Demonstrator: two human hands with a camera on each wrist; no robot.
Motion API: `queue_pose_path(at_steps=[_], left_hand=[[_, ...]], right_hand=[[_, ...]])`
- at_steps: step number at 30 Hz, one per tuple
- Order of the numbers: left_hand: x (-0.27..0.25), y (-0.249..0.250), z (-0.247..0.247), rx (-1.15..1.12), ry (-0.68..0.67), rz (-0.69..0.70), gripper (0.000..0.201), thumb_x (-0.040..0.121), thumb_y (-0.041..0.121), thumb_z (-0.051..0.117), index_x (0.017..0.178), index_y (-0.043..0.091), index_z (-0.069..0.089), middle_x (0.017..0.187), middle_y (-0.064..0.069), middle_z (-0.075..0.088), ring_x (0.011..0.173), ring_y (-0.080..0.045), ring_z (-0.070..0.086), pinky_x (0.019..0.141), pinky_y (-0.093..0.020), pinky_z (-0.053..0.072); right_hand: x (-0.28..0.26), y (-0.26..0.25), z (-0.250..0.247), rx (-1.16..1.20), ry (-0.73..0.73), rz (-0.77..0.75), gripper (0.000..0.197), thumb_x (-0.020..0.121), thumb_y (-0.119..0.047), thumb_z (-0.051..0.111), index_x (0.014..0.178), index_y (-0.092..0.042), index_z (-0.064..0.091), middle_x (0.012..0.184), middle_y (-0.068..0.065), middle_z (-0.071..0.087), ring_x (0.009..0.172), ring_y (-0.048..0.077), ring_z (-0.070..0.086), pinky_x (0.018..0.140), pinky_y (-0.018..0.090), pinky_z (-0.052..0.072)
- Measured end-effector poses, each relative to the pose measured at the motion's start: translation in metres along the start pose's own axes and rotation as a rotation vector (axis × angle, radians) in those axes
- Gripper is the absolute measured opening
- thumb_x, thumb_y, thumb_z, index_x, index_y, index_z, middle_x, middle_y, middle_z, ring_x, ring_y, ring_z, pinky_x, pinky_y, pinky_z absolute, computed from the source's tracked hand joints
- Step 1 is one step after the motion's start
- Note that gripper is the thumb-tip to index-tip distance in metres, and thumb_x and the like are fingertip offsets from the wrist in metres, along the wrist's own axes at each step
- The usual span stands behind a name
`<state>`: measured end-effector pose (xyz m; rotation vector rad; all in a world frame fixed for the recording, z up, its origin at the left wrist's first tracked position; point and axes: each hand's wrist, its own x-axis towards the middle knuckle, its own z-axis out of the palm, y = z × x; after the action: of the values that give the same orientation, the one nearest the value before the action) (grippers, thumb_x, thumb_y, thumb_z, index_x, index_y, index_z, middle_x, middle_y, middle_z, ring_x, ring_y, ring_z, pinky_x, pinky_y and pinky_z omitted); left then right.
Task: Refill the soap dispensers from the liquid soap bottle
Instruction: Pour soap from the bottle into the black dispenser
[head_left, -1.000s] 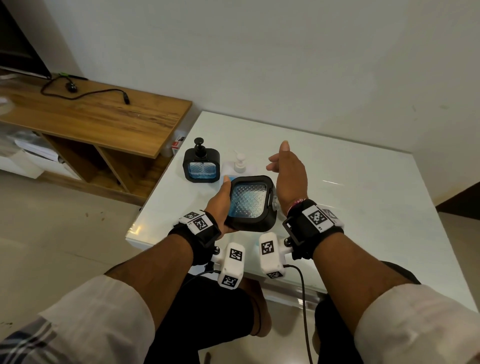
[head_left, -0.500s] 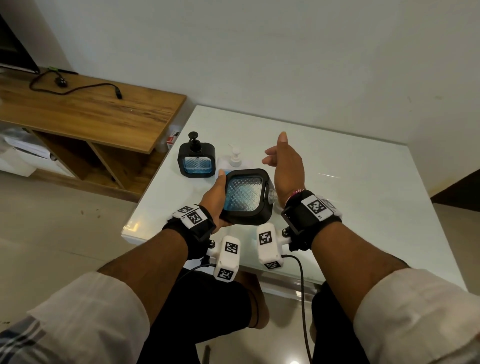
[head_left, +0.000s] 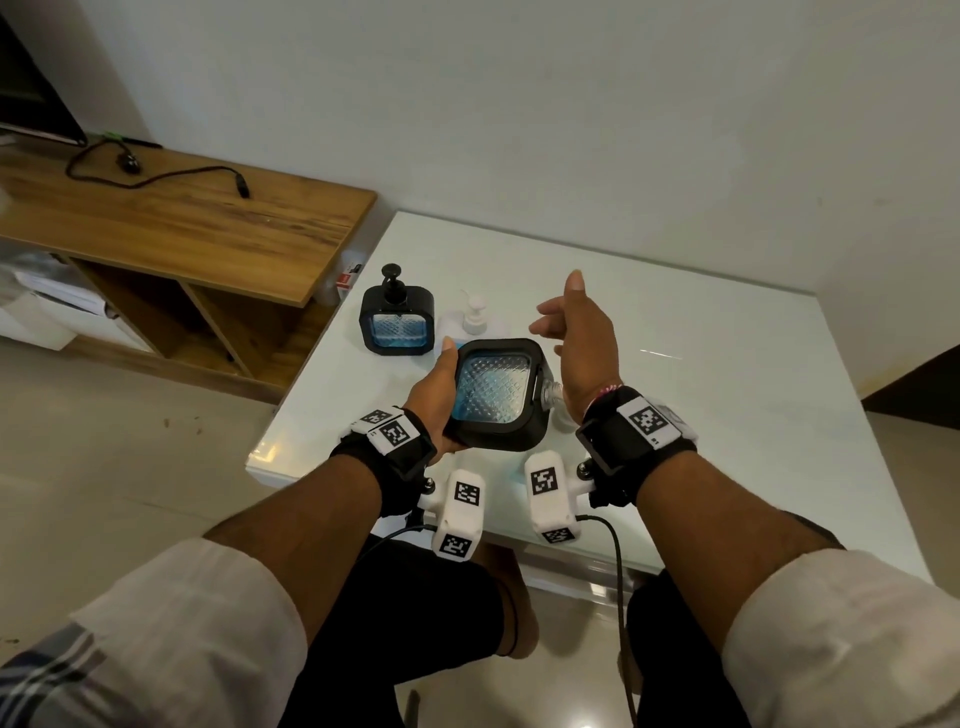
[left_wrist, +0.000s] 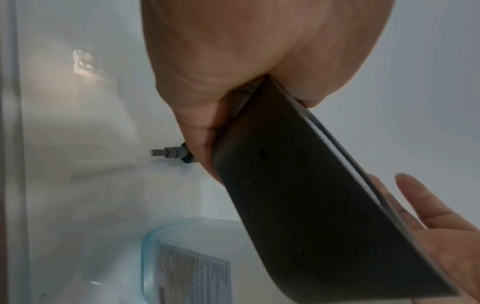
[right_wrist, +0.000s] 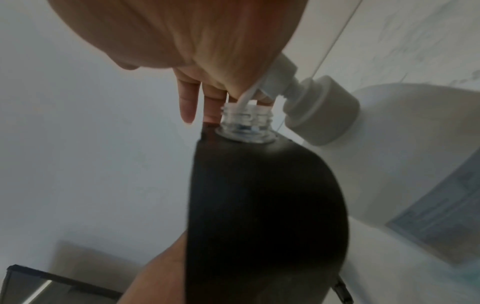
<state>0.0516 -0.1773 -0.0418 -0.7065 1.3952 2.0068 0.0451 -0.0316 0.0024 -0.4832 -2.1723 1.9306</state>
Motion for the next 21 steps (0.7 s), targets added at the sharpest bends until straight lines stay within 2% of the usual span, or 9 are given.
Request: queue_pose_path(at_steps=[3, 8, 13, 17, 21], left_hand=[[0.0002, 0.0, -0.0007, 0.002, -0.003, 0.008, 0.071, 0.093, 0.077, 0.043, 0.132, 0.021, 0.064, 0.119, -0.011, 0.074, 0.105, -0.031, 0.071, 0.072, -0.043, 0.061], [-0.0002, 0.0013, -0.002, -0.005, -0.003, 0.017, 0.067, 0.096, 0.074, 0.042, 0.131, 0.022, 0.063, 0.121, -0.012, 0.073, 0.103, -0.031, 0.071, 0.07, -0.041, 0.06], [-0.0049, 0.0032, 0.0025, -0.012, 0.023, 0.01, 0.069, 0.095, 0.074, 0.044, 0.134, 0.019, 0.061, 0.124, -0.013, 0.071, 0.099, -0.03, 0.07, 0.067, -0.039, 0.058], [-0.0062, 0.0024, 0.0002, -0.02, 0.007, 0.011, 0.068, 0.096, 0.072, 0.043, 0.133, 0.018, 0.062, 0.121, -0.014, 0.072, 0.094, -0.029, 0.071, 0.062, -0.036, 0.058], [-0.0043, 0.0023, -0.0009, -0.016, 0.001, 0.003, 0.068, 0.096, 0.073, 0.043, 0.131, 0.018, 0.063, 0.116, -0.013, 0.073, 0.095, -0.03, 0.071, 0.063, -0.037, 0.059]], right_hand=[[-0.0037, -0.0007, 0.0005, 0.037, -0.023, -0.036, 0.062, 0.09, -0.064, 0.031, 0.094, -0.014, 0.067, 0.091, 0.006, 0.071, 0.096, 0.019, 0.063, 0.08, 0.031, 0.042], [-0.0018, -0.0005, -0.0012, 0.053, -0.058, -0.085, 0.061, 0.088, -0.065, 0.031, 0.092, -0.016, 0.067, 0.089, 0.003, 0.072, 0.096, 0.016, 0.064, 0.091, 0.036, 0.043], [-0.009, 0.0029, 0.003, -0.059, -0.112, -0.21, 0.052, 0.091, -0.054, 0.036, 0.085, -0.012, 0.066, 0.085, 0.007, 0.069, 0.084, 0.016, 0.063, 0.074, 0.02, 0.041], [-0.0079, -0.0003, 0.0039, -0.002, -0.118, -0.153, 0.052, 0.09, -0.059, 0.035, 0.087, -0.018, 0.067, 0.09, 0.004, 0.071, 0.092, 0.011, 0.063, 0.081, 0.027, 0.039], [-0.0049, -0.0038, 0.0016, 0.029, -0.118, -0.136, 0.058, 0.089, -0.062, 0.033, 0.093, -0.016, 0.068, 0.092, 0.004, 0.072, 0.094, 0.009, 0.063, 0.088, 0.031, 0.04]])
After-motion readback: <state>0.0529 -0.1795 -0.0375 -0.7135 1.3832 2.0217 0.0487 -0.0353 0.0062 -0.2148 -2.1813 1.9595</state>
